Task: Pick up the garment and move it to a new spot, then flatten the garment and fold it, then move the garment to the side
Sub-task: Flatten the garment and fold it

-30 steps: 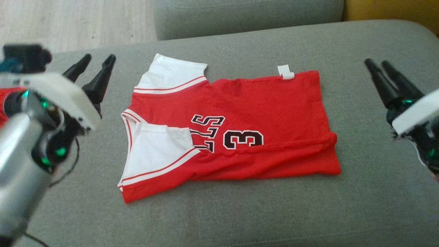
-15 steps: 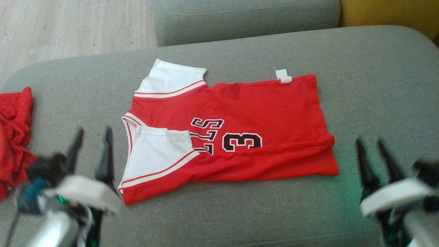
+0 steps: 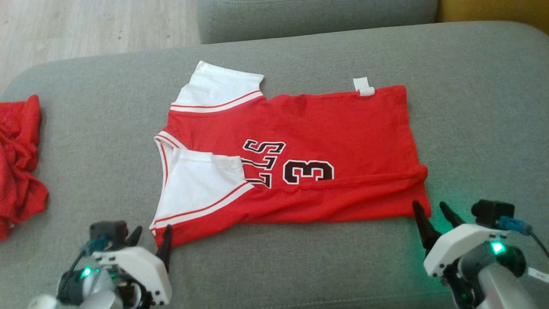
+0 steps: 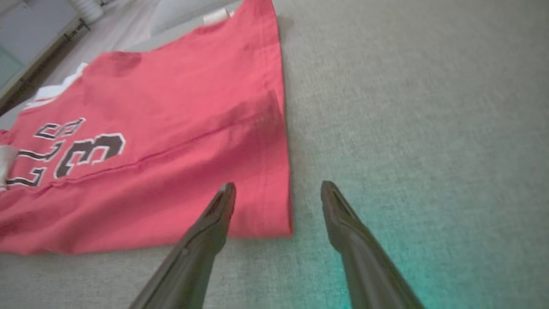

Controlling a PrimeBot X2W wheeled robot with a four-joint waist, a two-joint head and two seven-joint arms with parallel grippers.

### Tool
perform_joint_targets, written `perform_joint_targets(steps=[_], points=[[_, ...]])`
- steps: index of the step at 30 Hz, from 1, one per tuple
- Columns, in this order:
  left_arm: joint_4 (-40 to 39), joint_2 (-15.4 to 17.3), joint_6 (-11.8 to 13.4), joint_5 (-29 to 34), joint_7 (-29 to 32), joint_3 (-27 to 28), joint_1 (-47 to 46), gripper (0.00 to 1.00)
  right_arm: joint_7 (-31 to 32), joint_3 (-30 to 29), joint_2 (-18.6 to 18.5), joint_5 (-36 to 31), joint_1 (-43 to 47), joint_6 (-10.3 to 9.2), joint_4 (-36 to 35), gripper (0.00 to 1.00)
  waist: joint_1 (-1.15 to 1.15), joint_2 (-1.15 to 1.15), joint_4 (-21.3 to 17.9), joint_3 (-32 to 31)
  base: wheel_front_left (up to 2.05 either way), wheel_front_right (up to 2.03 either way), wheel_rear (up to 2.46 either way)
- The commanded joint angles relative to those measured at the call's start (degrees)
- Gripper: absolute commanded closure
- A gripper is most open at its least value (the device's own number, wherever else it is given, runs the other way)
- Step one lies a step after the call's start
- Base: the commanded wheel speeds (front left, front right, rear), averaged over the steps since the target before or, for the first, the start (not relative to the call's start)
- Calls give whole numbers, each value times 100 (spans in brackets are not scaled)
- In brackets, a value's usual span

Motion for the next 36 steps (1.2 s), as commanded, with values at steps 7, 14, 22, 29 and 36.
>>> perform_joint_targets(steps=[7,14,22,29,36], points=[[432,-100,-139,-240,678,31,-643,0,655,-174,281,-277,-288,-4,181,0,0,0,25,88,0,0,0],[741,-165,-203,-429,1119,-11,-824,0,906,-144,467,-266,-377,-4,325,28,0,0,-4,173,0,0,0],[595,-10,-320,-507,1080,56,-804,100,988,-68,315,-63,-416,-4,206,100,0,0,49,8,0,0,0],[2,374,-321,-510,1435,-61,-541,100,1558,-72,-223,-29,-245,-4,-296,100,0,0,55,-193,0,0,0],[-1093,825,38,-550,2009,-214,6,100,2636,-107,-691,196,353,-4,-1265,100,0,0,11,-259,0,0,0]])
